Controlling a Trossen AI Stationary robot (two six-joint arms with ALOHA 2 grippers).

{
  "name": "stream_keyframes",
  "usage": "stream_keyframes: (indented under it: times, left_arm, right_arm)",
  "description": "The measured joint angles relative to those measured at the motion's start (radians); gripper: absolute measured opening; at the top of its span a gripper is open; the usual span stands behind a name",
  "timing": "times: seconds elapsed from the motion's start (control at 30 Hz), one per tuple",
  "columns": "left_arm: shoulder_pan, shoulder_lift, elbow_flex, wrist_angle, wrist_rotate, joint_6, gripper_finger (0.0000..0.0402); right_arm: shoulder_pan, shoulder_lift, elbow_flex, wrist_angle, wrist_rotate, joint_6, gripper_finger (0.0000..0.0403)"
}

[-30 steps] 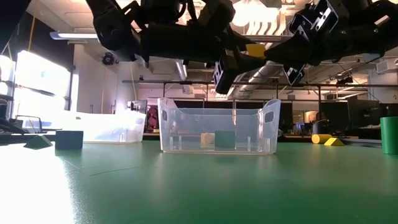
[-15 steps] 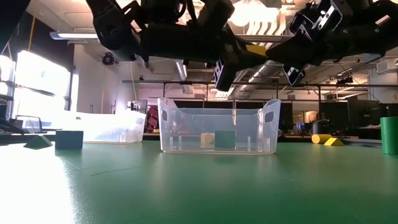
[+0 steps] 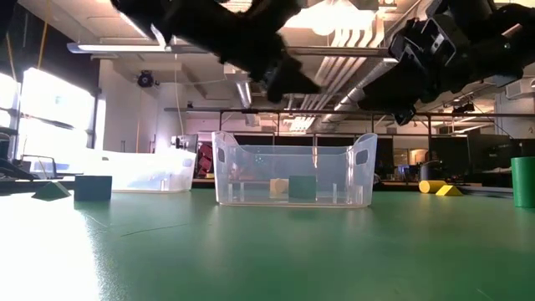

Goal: Sort blocks by size
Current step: Put the yellow triangular block into the top left transparent bin

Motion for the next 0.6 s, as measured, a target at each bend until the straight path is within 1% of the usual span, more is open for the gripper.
stream_keyframes:
  times: [0.1,0.17,0.2,0.27,0.4,0.5,0.6]
  left_arm:
    - [0.033,-0.1,0.0,-0.234,-0.163,-0.157,0.0116]
    - [0.067,-0.168,0.0,-0.421,-0.219,-0.277,0.0116]
    - [0.092,-0.202,0.0,-0.51,-0.221,-0.341,0.0116]
    - [0.151,-0.266,0.0,-0.687,-0.195,-0.474,0.0116]
    - [0.297,-0.362,0.0,-0.966,-0.061,-0.69,0.0117]
    - [0.398,-0.383,0.0,-1.1,0.011,-0.762,0.0117]
    - [0.476,-0.383,0.0,-1.165,0.08,-0.776,0.0117]
  right_arm:
    - [0.0,0.0,0.0,0.008,0.023,-0.017,0.0161]
    - [0.0,0.0,0.0,0.008,0.049,-0.028,0.0162]
    - [0.0,0.0,0.0,0.008,0.062,-0.033,0.0162]
    - [0.0,0.0,0.0,0.007,0.077,-0.045,0.0162]
    - [0.0,0.0,0.0,0.008,0.079,-0.059,0.0163]
    - [0.0,0.0,0.0,0.008,0.079,-0.07,0.0163]
    - [0.0,0.0,0.0,0.007,0.079,-0.079,0.0163]
